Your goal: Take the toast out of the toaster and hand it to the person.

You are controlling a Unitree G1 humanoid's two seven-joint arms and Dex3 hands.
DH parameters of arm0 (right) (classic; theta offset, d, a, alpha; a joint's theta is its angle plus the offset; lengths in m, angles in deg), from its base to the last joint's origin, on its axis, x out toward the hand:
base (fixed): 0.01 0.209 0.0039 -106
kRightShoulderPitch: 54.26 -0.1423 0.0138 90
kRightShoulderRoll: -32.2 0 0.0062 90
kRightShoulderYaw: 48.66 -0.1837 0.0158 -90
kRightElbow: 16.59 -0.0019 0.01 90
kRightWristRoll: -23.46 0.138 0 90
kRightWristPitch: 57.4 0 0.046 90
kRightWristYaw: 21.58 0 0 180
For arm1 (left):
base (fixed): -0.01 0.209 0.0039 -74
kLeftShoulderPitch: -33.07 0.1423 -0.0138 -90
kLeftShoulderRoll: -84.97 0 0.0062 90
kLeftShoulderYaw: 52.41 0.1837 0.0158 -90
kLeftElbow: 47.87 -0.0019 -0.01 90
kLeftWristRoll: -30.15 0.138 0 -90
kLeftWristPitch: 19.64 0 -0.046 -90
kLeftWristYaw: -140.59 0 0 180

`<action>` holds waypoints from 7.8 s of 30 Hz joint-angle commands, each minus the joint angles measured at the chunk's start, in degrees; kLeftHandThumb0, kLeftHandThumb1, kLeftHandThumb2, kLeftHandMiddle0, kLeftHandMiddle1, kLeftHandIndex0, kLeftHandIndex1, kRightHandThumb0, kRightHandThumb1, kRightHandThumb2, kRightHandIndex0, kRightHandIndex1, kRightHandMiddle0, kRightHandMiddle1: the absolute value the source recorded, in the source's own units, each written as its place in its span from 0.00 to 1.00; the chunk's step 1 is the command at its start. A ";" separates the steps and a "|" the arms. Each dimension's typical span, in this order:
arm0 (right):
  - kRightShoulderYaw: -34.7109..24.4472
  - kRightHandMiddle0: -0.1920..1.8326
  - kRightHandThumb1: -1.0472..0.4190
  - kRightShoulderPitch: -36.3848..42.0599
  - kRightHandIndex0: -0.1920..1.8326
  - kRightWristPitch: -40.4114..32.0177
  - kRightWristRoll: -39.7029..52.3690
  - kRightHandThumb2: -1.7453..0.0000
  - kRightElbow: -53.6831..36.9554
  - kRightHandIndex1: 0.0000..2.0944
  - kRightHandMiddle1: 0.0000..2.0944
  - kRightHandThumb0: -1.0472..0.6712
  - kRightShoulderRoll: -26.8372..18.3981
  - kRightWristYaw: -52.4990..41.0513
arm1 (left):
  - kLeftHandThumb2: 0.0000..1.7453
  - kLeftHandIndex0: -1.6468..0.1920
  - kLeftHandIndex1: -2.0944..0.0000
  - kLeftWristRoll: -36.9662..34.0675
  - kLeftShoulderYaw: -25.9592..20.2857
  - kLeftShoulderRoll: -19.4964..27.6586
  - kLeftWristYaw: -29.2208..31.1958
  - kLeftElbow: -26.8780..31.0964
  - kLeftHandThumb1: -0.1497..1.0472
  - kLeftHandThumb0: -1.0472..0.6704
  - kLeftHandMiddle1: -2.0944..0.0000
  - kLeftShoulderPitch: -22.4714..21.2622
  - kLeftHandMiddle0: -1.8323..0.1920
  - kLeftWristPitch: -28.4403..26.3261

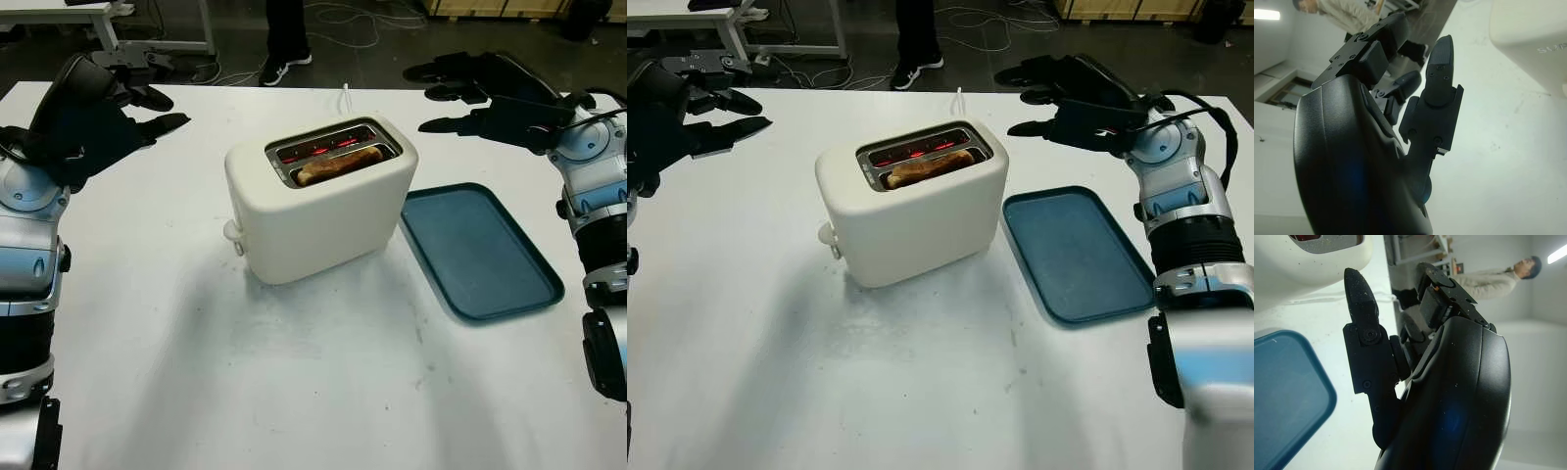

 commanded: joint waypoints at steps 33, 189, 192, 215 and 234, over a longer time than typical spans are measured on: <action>-2.69 0.34 0.09 2.13 0.35 -5.13 1.81 0.98 -9.09 0.00 0.00 0.37 -2.14 -3.01 | 0.11 0.60 0.83 0.37 -1.11 -0.37 -0.51 1.93 0.89 0.44 0.58 -1.14 0.74 -1.72; -0.49 0.37 0.09 1.57 0.39 1.50 0.32 1.00 -1.80 0.00 0.00 0.36 -1.03 -1.44 | 0.09 0.61 0.79 -0.86 -2.07 -0.46 0.09 -2.26 0.89 0.39 0.54 0.99 0.72 4.63; -0.42 0.37 0.09 1.48 0.38 1.43 0.32 1.00 -1.81 0.00 0.00 0.36 -0.97 -1.58 | 0.08 0.60 0.79 -1.17 -2.34 -0.65 0.07 -2.44 0.89 0.38 0.54 1.11 0.72 4.73; -0.14 0.37 0.09 1.32 0.39 2.23 0.17 1.00 -1.68 0.00 0.00 0.36 -1.15 -1.61 | 0.08 0.62 0.78 -1.77 -2.28 -1.20 -0.07 -2.09 0.89 0.39 0.54 0.78 0.74 3.25; -0.20 0.37 0.09 1.42 0.39 1.23 0.30 1.00 -2.33 0.00 0.00 0.36 -1.59 -1.93 | 0.08 0.62 0.77 -1.93 -2.25 -1.52 -0.27 -1.85 0.89 0.39 0.53 0.53 0.74 2.35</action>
